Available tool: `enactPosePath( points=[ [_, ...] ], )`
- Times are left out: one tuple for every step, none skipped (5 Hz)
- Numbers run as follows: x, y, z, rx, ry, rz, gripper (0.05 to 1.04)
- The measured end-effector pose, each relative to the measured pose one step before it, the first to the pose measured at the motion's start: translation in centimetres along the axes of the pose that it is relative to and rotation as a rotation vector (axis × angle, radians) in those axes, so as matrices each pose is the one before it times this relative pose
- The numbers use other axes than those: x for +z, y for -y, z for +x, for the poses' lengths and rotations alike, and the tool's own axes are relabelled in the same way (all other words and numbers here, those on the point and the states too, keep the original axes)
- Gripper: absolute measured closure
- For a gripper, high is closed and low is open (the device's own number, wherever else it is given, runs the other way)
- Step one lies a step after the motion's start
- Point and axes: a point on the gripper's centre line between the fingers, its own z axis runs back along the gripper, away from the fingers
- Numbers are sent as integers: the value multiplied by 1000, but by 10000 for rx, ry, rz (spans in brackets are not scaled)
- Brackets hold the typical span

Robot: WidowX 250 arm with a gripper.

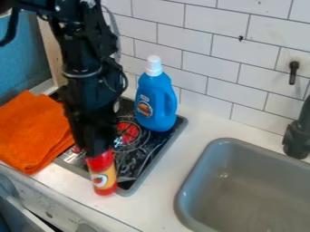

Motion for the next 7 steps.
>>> enactPosePath(
  points=[
    [88, -410, -756, 364, -797, 196, 727],
    [60, -453, -748, 235, -459, 315, 727],
    [289, -71, -35, 66, 128, 59, 727],
    [-168, -82, 184, -162, 43, 3, 727],
    [-525, -79, 61, 54, -185, -240, 727],
    [-103, -716, 289, 374, -123, -230, 613],
    [-199, -262, -127, 294, -249, 40, 344]
  ],
)
